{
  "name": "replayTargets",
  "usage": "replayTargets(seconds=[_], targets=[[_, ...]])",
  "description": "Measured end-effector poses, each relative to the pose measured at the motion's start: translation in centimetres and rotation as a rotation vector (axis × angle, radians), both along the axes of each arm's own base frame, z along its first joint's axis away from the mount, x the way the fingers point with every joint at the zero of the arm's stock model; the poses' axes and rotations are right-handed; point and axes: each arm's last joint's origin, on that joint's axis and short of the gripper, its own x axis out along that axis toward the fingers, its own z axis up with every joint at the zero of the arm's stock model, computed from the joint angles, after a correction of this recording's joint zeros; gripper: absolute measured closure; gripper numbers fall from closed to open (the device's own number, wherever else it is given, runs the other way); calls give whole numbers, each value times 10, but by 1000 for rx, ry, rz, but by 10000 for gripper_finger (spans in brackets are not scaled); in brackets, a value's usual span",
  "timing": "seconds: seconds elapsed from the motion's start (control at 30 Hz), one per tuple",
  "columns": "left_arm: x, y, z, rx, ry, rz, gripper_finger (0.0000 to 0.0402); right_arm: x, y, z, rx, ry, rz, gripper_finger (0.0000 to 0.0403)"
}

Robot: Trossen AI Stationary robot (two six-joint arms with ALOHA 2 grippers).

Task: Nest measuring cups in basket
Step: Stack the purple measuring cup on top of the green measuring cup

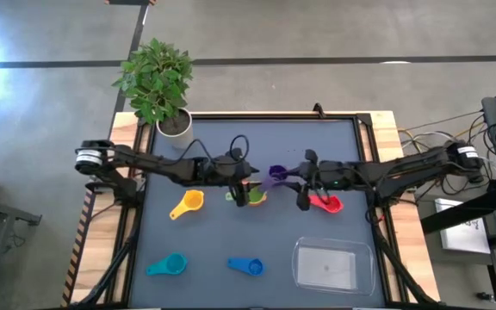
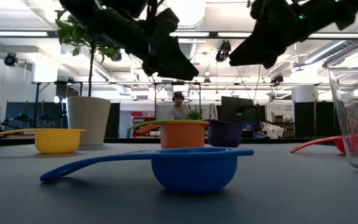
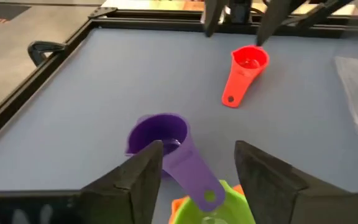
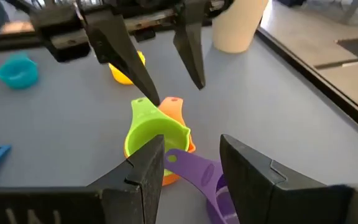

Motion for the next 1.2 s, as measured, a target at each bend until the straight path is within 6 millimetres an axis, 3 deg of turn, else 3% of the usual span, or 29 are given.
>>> replayTargets(seconds=[0.13, 0.43, 1.2], targets=[[4, 4, 0, -16, -4, 20, 199, -13, -1, -6, -22, -45, 3, 257], [5, 5, 1, -91, -31, 66, 201, -25, 0, -7, -12, -89, 56, 262], [8, 8, 10, -119, -150, 180, 201, -28, 2, -13, 25, -38, 114, 264]])
